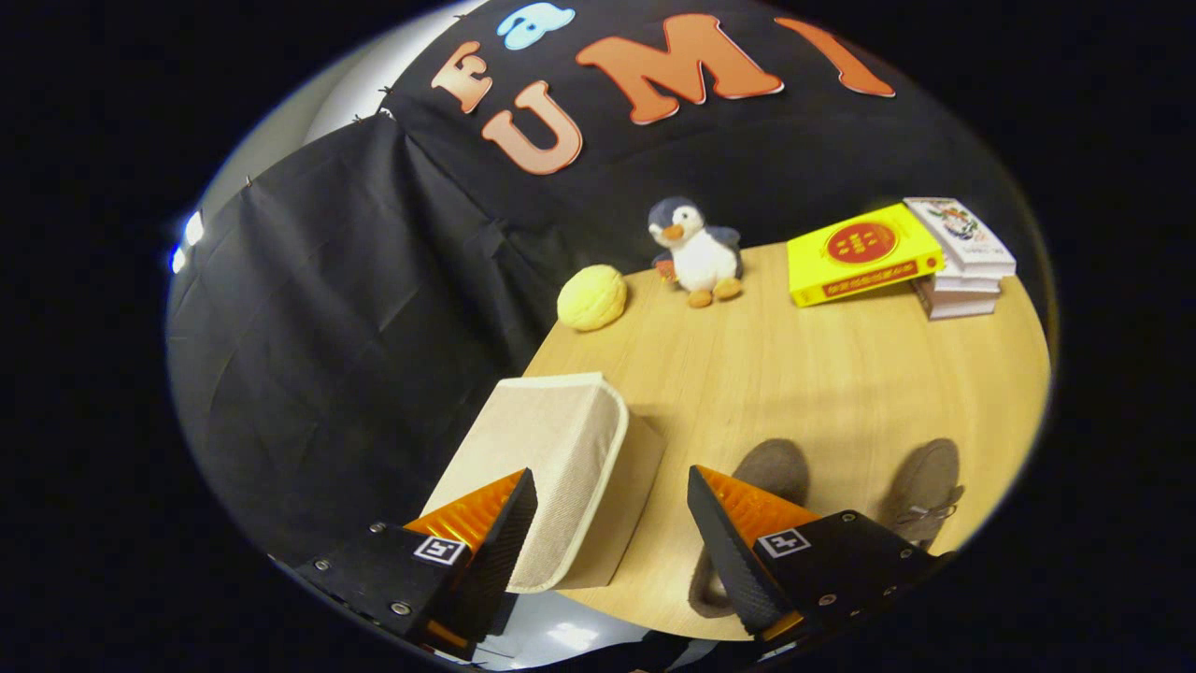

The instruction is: Open the storage box then place both shoes into the box .Put the left shoe in first, then the right shoe, with the right side of both shoes facing outward in a uniform manner.

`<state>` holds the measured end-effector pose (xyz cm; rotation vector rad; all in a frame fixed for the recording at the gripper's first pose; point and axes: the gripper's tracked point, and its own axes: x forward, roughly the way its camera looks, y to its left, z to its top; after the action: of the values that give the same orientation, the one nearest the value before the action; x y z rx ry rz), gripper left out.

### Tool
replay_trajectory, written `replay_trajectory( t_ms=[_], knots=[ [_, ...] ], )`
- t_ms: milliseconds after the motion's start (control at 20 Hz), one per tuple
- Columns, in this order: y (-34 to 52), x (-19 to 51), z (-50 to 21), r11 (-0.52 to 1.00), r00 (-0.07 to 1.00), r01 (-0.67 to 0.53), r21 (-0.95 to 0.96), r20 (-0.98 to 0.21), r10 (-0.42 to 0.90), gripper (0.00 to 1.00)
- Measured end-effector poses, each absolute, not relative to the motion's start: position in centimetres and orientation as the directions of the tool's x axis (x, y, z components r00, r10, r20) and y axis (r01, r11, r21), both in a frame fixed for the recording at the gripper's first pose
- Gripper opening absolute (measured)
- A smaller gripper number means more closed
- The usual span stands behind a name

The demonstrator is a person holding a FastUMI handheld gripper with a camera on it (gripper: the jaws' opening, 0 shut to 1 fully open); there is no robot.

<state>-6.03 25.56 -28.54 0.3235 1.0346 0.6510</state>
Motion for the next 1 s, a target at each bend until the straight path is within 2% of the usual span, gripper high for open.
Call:
replay_trajectory(
  t_ms=[300,500,800,1000],
  knots=[
    [29.6,-8.7,-33.4,0.712,0.191,-0.314,0.628,-0.693,0.696,0.97],
    [30.9,-9.2,-35.1,0.685,0.153,-0.297,0.665,-0.675,0.722,0.97],
    [33.9,-10.4,-35.5,0.622,0.09,-0.207,0.755,-0.619,0.78,0.97],
    [34.0,-10.7,-34.5,0.616,0.09,-0.218,0.757,-0.613,0.785,0.94]
  ],
)
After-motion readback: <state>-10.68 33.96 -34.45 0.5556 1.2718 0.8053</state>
